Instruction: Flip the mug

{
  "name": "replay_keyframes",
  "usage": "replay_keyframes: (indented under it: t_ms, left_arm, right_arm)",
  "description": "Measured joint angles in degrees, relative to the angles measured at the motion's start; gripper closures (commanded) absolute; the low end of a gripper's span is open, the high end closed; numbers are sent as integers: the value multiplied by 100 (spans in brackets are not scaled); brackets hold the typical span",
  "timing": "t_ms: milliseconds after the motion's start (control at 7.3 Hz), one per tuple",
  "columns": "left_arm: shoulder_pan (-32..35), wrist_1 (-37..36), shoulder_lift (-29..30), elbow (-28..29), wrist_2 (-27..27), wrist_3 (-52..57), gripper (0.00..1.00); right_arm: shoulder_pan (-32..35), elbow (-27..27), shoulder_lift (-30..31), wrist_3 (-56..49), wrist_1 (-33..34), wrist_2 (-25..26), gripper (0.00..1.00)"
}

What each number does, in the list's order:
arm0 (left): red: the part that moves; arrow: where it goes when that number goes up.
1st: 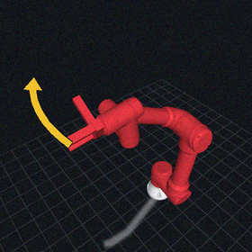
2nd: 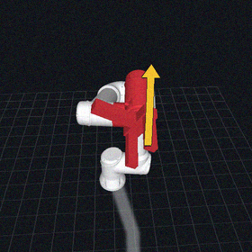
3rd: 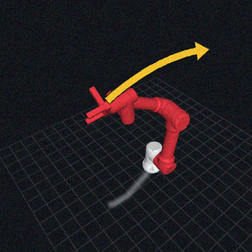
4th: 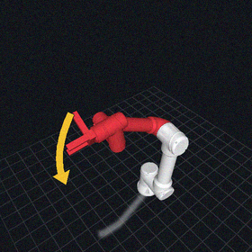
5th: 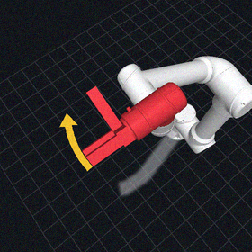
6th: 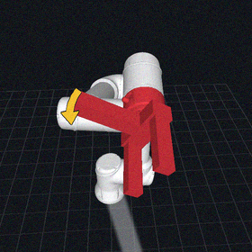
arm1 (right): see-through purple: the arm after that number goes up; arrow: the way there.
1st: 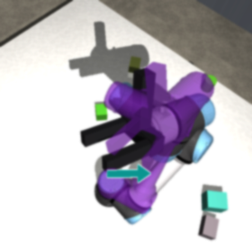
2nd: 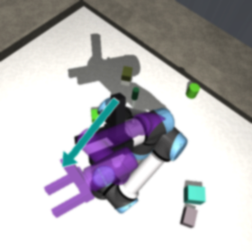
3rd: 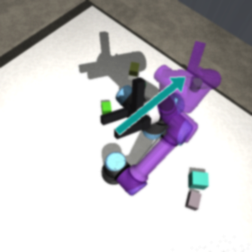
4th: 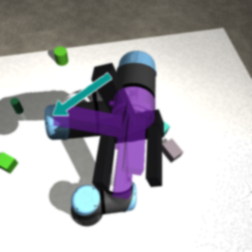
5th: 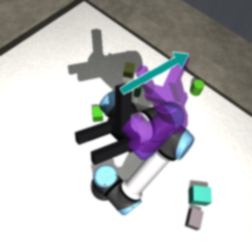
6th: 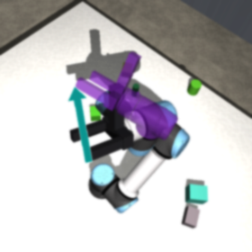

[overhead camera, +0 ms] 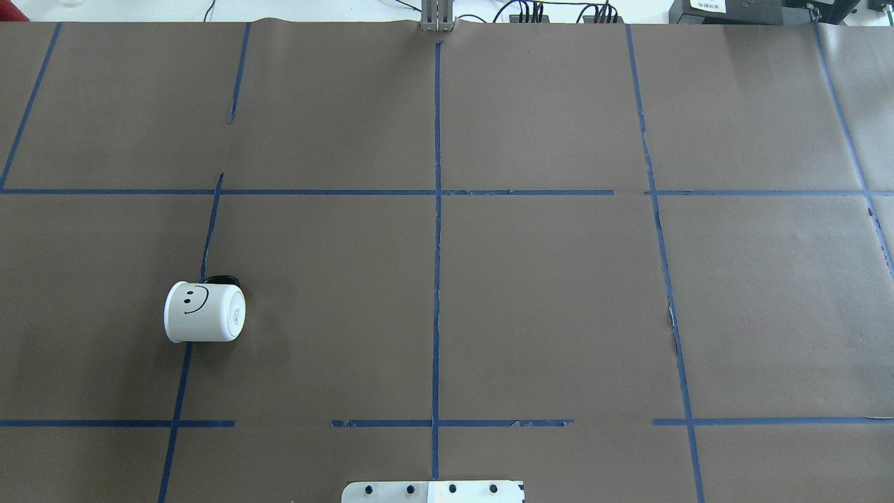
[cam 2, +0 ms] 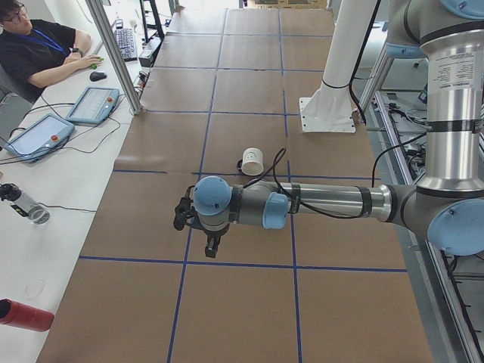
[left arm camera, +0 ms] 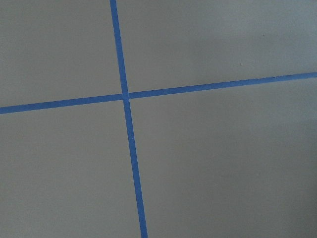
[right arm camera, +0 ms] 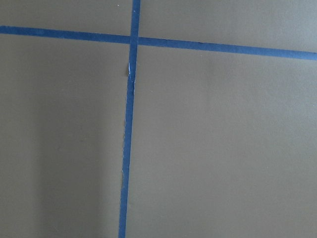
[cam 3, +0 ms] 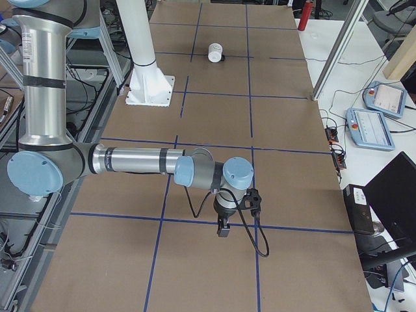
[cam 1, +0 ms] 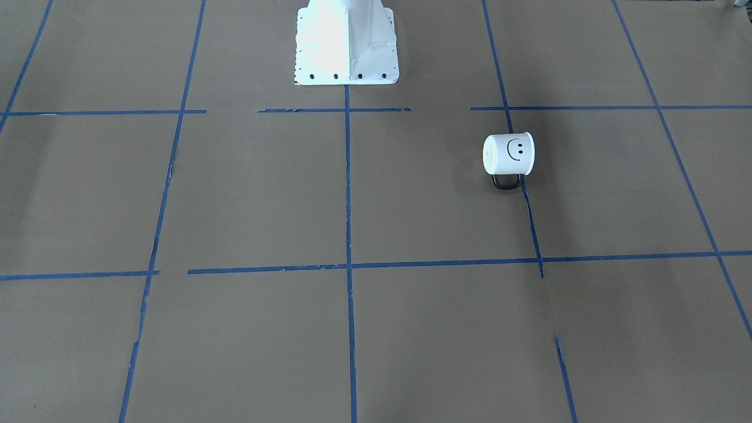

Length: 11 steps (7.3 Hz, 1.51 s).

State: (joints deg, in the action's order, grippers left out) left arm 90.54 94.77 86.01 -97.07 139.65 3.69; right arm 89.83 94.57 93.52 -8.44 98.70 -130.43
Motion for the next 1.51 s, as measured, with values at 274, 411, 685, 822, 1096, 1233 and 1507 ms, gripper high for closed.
replay_keyframes:
  t_ms: [274, 411, 685, 822, 1096, 1233, 1507]
  left_arm:
    - [-32, 11, 104, -203, -566, 9, 0]
    - [-131, 33, 115, -347, -631, -30, 0]
    - [-687, 246, 160, -601, -679, -985, 0]
    - [-1097, 705, 110, -687, -698, -1783, 0]
    - [-1865, 2473, -332, -718, -727, -3415, 0]
    - [-2322, 3392, -585, -714, -870, -4352, 0]
    - [-3351, 4717, -885, -702, -1370, -5951, 0]
  right_arm:
    - [0, 0, 0, 0, 0, 0, 0]
    - [0, 0, 0, 0, 0, 0, 0]
    - [0, 0, 0, 0, 0, 0, 0]
    - [0, 0, 0, 0, 0, 0, 0]
    - [0, 0, 0, 0, 0, 0, 0]
    - [0, 0, 0, 0, 0, 0, 0]
    - [0, 0, 0, 0, 0, 0, 0]
